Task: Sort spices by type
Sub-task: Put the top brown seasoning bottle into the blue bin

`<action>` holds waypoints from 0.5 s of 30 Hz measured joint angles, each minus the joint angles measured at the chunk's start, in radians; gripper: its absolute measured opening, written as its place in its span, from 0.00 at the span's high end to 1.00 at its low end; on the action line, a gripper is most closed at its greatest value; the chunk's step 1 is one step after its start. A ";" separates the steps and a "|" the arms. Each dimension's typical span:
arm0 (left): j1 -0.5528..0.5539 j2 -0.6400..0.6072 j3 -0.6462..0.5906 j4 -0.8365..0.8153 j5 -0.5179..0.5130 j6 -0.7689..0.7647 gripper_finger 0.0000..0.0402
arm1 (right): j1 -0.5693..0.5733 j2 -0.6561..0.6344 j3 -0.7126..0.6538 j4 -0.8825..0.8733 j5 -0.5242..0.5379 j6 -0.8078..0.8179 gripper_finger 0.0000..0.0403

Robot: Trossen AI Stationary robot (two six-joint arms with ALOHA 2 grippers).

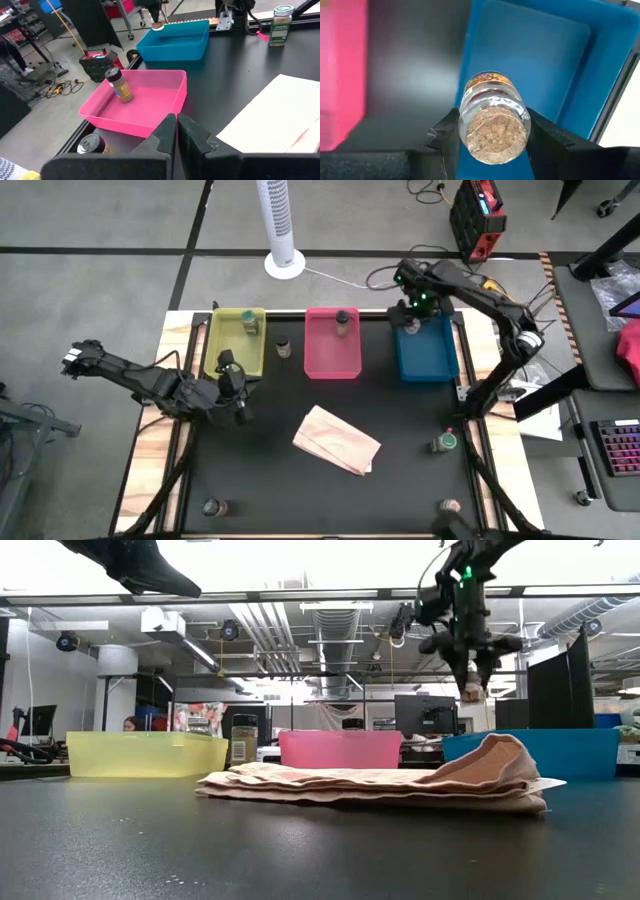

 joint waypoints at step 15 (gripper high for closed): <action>0.000 0.000 0.000 0.001 -0.017 -0.006 1.00 | -0.102 0.060 -0.203 0.225 -0.011 -0.155 0.58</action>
